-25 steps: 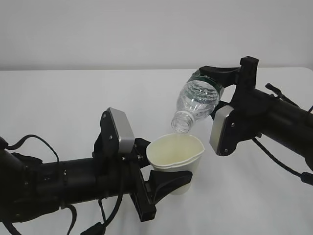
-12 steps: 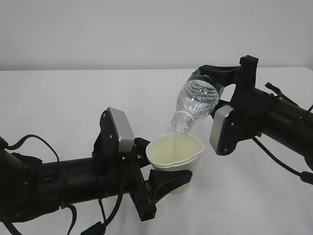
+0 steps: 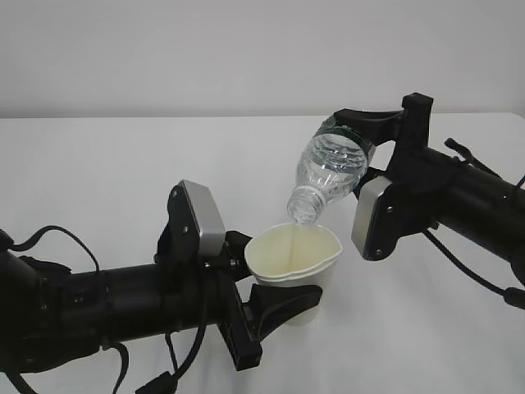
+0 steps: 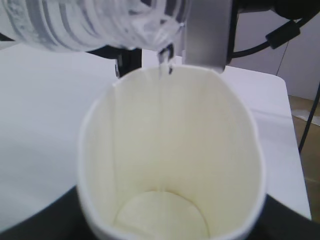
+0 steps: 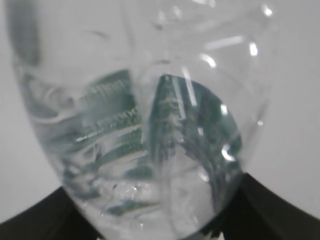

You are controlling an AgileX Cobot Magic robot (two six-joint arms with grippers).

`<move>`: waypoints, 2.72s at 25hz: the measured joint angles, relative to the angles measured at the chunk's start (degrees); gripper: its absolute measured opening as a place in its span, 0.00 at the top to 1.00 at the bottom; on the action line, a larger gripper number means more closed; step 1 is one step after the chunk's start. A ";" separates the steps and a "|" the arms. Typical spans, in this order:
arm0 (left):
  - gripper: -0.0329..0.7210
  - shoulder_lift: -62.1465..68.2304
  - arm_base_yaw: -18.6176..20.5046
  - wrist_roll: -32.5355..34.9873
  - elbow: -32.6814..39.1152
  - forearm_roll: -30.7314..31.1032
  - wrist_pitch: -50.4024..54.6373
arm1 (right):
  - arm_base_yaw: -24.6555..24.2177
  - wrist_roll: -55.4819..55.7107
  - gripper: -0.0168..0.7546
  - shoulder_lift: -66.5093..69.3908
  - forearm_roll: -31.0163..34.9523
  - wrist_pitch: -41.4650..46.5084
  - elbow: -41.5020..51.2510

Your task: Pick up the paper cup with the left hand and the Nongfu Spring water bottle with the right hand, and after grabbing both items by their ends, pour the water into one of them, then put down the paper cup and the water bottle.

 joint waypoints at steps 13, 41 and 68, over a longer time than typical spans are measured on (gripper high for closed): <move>0.39 0.00 0.00 0.00 0.00 0.00 0.00 | 0.00 -0.13 0.36 0.00 0.00 0.00 0.00; 0.39 0.00 0.00 0.00 0.00 -0.68 0.00 | 0.00 -1.51 0.36 0.00 0.36 0.00 0.00; 0.39 0.00 0.00 0.00 0.00 -0.74 0.00 | 0.00 -1.72 0.36 0.00 0.40 -0.11 0.00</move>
